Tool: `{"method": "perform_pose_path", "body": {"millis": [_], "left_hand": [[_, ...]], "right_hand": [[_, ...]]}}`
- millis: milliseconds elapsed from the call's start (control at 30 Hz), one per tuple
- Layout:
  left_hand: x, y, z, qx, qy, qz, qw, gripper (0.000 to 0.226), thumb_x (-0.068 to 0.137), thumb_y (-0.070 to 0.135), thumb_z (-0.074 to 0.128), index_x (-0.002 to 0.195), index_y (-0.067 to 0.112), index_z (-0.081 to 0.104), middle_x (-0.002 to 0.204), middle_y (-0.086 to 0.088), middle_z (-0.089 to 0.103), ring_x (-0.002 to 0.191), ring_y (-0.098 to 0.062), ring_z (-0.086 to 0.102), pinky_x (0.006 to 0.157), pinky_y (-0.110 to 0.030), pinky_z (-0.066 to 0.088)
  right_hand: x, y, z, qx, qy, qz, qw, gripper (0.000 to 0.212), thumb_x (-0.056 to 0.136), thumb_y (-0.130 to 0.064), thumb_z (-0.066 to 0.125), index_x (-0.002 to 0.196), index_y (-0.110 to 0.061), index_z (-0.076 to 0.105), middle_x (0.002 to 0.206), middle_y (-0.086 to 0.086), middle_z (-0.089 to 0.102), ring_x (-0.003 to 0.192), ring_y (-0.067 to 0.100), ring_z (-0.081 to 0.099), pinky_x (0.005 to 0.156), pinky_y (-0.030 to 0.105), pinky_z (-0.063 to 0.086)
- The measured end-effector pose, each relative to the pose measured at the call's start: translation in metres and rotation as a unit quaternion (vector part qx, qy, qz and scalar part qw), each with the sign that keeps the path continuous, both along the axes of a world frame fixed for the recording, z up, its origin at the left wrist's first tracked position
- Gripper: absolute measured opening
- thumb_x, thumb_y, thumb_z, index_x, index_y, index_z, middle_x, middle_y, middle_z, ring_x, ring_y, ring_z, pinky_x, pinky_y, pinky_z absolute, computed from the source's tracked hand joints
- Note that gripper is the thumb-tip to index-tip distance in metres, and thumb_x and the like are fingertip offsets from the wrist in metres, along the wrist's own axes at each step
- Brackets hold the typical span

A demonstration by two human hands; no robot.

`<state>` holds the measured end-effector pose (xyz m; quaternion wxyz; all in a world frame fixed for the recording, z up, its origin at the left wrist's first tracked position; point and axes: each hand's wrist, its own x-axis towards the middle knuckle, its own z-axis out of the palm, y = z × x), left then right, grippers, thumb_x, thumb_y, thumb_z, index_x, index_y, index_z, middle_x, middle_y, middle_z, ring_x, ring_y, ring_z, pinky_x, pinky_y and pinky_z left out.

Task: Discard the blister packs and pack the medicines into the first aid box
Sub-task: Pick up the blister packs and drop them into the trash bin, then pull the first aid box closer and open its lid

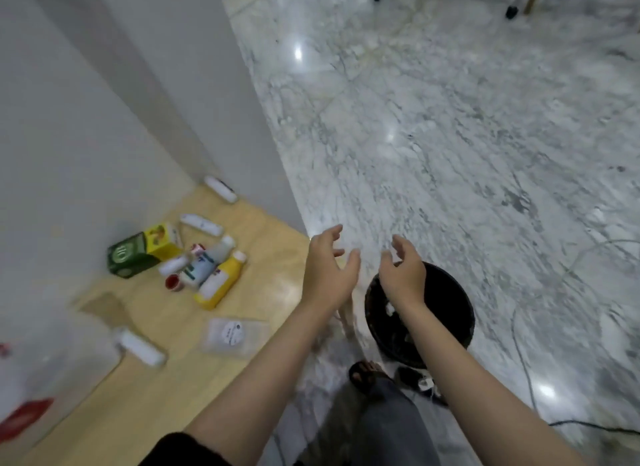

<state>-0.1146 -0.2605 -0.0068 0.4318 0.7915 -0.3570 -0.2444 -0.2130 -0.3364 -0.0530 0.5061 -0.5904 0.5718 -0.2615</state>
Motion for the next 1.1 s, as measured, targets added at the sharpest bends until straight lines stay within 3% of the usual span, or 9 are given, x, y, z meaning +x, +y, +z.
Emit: {"method": "perform_pose_path", "body": {"millis": [200, 367, 533, 600, 700, 767, 833, 933, 1100], "left_hand": [[0.082, 0.121, 0.052, -0.056, -0.058, 0.167, 0.983, 0.045, 0.088, 0.026, 0.059, 0.13, 0.015, 0.048, 0.127, 0.0, 0.049, 0.102, -0.011, 0.057, 0.081, -0.019, 0.045], [0.121, 0.208, 0.065, -0.068, -0.082, 0.297, 0.949, 0.043, 0.086, 0.019, 0.061, 0.127, 0.011, 0.051, 0.124, -0.006, 0.051, 0.103, -0.018, 0.059, 0.082, -0.021, 0.045], [0.139, 0.283, 0.064, -0.07, -0.081, 0.397, 0.912, 0.041, 0.087, 0.02, 0.061, 0.126, 0.014, 0.051, 0.123, -0.003, 0.049, 0.103, -0.015, 0.058, 0.085, -0.025, 0.045], [0.142, 0.31, 0.059, -0.06, -0.078, 0.433, 0.896, 0.041, 0.087, 0.021, 0.06, 0.126, 0.015, 0.051, 0.124, -0.001, 0.048, 0.103, -0.013, 0.057, 0.084, -0.025, 0.044], [0.144, 0.345, 0.05, -0.047, -0.086, 0.479, 0.872, 0.039, 0.086, 0.02, 0.061, 0.124, 0.014, 0.054, 0.123, -0.005, 0.051, 0.094, -0.012, 0.06, 0.084, -0.026, 0.047], [0.145, 0.365, 0.043, -0.023, -0.095, 0.503, 0.859, 0.04, 0.085, 0.02, 0.062, 0.124, 0.014, 0.056, 0.123, -0.007, 0.053, 0.099, -0.014, 0.059, 0.088, -0.028, 0.047], [0.146, 0.382, 0.036, 0.017, -0.115, 0.512, 0.851, 0.045, 0.084, 0.024, 0.064, 0.127, 0.017, 0.054, 0.128, -0.005, 0.051, 0.118, -0.02, 0.049, 0.093, -0.025, 0.039], [0.15, 0.4, 0.028, 0.061, -0.124, 0.506, 0.852, 0.053, 0.084, 0.03, 0.065, 0.134, 0.025, 0.049, 0.14, 0.0, 0.04, 0.131, -0.023, 0.031, 0.092, -0.026, 0.032], [0.167, 0.423, 0.014, 0.127, -0.161, 0.468, 0.86, 0.069, 0.079, 0.033, 0.067, 0.14, 0.04, 0.036, 0.157, 0.003, 0.012, 0.14, -0.025, 0.01, 0.108, -0.047, 0.032]], "right_hand": [[0.093, 0.076, 0.064, -0.126, -0.053, 0.15, 0.979, 0.04, 0.094, -0.018, 0.049, 0.133, -0.012, 0.049, 0.136, 0.005, 0.053, 0.127, 0.021, 0.047, 0.106, 0.037, 0.039], [0.167, 0.143, 0.09, -0.172, -0.076, 0.269, 0.945, 0.038, 0.091, -0.016, 0.052, 0.128, -0.011, 0.054, 0.13, 0.006, 0.058, 0.122, 0.022, 0.052, 0.095, 0.026, 0.038], [0.221, 0.211, 0.095, -0.195, -0.103, 0.385, 0.896, 0.036, 0.087, -0.012, 0.053, 0.123, -0.009, 0.058, 0.122, 0.009, 0.063, 0.111, 0.025, 0.059, 0.094, 0.041, 0.048], [0.234, 0.235, 0.093, -0.207, -0.106, 0.43, 0.872, 0.035, 0.086, -0.014, 0.054, 0.12, -0.01, 0.06, 0.119, 0.009, 0.065, 0.107, 0.028, 0.06, 0.093, 0.039, 0.047], [0.246, 0.263, 0.085, -0.223, -0.112, 0.508, 0.824, 0.035, 0.084, -0.014, 0.055, 0.119, -0.016, 0.061, 0.123, 0.005, 0.062, 0.118, 0.022, 0.053, 0.103, 0.035, 0.04], [0.253, 0.277, 0.078, -0.255, -0.099, 0.556, 0.785, 0.037, 0.083, -0.019, 0.055, 0.12, -0.023, 0.061, 0.129, 0.004, 0.058, 0.124, 0.024, 0.047, 0.106, 0.036, 0.036], [0.26, 0.287, 0.071, -0.293, -0.071, 0.591, 0.748, 0.038, 0.084, -0.02, 0.057, 0.121, -0.029, 0.06, 0.138, 0.005, 0.051, 0.128, 0.027, 0.039, 0.105, 0.035, 0.033], [0.268, 0.297, 0.062, -0.333, -0.055, 0.612, 0.716, 0.039, 0.082, -0.025, 0.06, 0.12, -0.035, 0.06, 0.146, 0.006, 0.042, 0.131, 0.032, 0.033, 0.105, 0.045, 0.036], [0.278, 0.3, 0.051, -0.338, -0.028, 0.622, 0.706, 0.04, 0.084, -0.03, 0.062, 0.122, -0.041, 0.057, 0.154, 0.004, 0.029, 0.137, 0.033, 0.022, 0.108, 0.05, 0.031]]}}
